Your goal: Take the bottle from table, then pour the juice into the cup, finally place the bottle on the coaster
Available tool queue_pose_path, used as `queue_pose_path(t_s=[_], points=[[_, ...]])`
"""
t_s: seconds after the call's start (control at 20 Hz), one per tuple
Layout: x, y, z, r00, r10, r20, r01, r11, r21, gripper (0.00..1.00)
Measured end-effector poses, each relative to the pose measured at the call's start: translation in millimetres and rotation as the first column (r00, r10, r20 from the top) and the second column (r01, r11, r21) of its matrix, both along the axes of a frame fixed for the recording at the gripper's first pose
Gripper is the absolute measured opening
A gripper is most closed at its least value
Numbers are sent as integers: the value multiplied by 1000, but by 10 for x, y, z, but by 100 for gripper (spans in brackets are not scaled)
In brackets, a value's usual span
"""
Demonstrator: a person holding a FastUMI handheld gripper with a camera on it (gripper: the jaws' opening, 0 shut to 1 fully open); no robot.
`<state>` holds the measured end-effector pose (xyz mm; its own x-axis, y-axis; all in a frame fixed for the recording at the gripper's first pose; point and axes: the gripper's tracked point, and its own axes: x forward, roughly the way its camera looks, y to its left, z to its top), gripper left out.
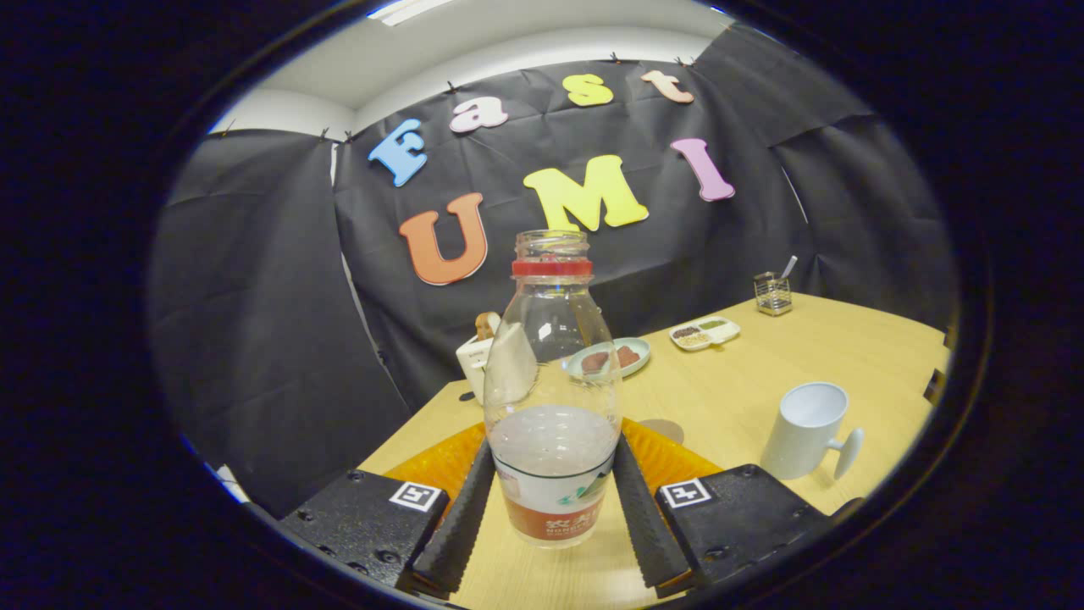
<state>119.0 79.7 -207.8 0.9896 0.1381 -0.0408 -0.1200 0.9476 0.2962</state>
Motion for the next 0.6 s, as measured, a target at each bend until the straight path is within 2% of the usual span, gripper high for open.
queue_pose_path(t_s=[0.3,0.5,0.6], points=[[9,47,217,997,70,25,-74,975,208,79],[46,13,330,993,112,24,-114,941,319,79],[74,-27,424,991,131,37,-135,908,397,79]])
